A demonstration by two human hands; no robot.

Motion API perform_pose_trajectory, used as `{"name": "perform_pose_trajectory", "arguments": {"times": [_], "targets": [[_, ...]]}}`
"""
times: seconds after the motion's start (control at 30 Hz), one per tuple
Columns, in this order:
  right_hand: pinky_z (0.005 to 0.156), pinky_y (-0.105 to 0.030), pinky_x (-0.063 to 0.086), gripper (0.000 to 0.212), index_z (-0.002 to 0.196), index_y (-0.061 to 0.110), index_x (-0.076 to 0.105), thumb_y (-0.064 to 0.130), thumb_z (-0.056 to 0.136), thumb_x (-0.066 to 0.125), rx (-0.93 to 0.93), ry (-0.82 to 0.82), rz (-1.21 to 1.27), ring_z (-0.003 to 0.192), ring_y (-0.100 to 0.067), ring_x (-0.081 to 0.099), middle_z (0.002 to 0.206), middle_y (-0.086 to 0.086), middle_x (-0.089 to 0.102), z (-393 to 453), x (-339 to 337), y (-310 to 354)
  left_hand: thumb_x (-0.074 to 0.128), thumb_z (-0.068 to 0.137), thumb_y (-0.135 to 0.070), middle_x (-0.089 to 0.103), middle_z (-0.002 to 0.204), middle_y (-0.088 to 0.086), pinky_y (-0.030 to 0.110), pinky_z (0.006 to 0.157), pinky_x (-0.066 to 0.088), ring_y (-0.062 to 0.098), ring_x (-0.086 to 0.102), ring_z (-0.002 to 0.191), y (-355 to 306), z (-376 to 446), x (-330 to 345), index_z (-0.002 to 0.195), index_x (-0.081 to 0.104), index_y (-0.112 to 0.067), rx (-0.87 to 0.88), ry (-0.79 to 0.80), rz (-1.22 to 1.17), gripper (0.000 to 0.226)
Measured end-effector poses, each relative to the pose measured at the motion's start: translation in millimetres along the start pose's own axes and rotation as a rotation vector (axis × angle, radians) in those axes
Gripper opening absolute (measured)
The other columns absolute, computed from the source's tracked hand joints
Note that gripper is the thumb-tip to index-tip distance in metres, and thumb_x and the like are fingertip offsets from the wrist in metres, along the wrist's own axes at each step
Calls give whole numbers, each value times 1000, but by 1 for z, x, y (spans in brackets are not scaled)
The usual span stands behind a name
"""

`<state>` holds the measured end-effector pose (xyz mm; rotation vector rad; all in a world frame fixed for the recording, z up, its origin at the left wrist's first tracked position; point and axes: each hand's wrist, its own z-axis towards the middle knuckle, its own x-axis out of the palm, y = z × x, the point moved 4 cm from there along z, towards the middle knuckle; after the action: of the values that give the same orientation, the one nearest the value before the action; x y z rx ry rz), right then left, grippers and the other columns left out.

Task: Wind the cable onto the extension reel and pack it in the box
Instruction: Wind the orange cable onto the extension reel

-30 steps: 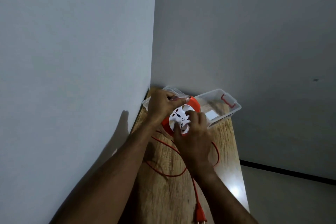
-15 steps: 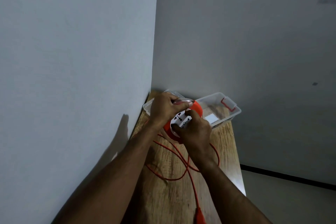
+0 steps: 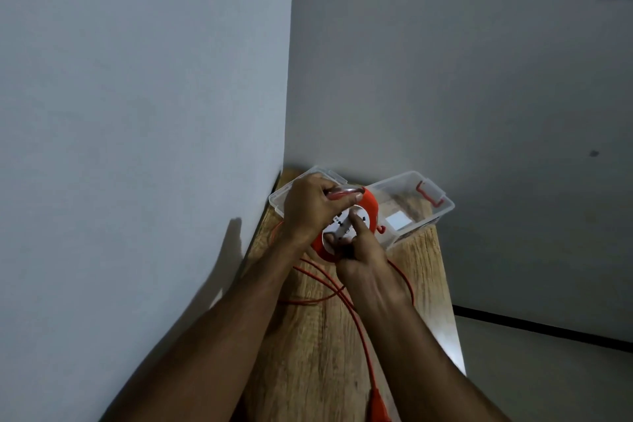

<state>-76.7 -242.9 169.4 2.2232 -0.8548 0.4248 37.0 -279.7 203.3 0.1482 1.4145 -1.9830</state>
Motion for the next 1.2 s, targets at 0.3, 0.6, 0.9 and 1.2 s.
{"name": "perform_pose_trajectory", "arguments": {"times": [0.3, 0.6, 0.9, 1.2], "targets": [[73, -23, 58, 37, 122, 23, 63, 29, 89, 77, -1215, -41, -1072, 89, -13, 73, 106, -2, 73, -28, -32, 18, 81, 82, -47, 65, 70, -17, 15, 57, 53, -9, 65, 65, 5, 1, -9, 82, 79, -14, -80, 4, -96, 33], [65, -17, 45, 71, 135, 17, 46, 50, 81, 78, -1397, -55, -1669, 90, -19, 65, 133, -8, 48, -5, -10, 14, 81, 78, -54, 77, 82, -6, 30, 69, 62, 7, 70, 73, 0, 2, -5, 86, 81, -15, -74, 43, -85, 40], [66, -7, 53, 49, 111, 24, 64, 29, 71, 92, -1303, 108, -1193, 79, 2, 67, 98, 9, 70, -9, -5, 26, 83, 78, -51, 65, 75, -15, 7, 57, 47, -6, 63, 69, -3, 4, -10, 91, 82, -16, -25, 21, -50, 38], [79, -36, 64, 65, 137, 12, 54, 39, 84, 80, -167, -68, -152, 111, -26, 69, 123, -10, 65, 18, -3, 0, 67, 74, -79, 77, 90, -7, 36, 68, 61, 8, 71, 80, 1, -2, 5, 95, 82, -21, 37, -27, 0, 63]]}}
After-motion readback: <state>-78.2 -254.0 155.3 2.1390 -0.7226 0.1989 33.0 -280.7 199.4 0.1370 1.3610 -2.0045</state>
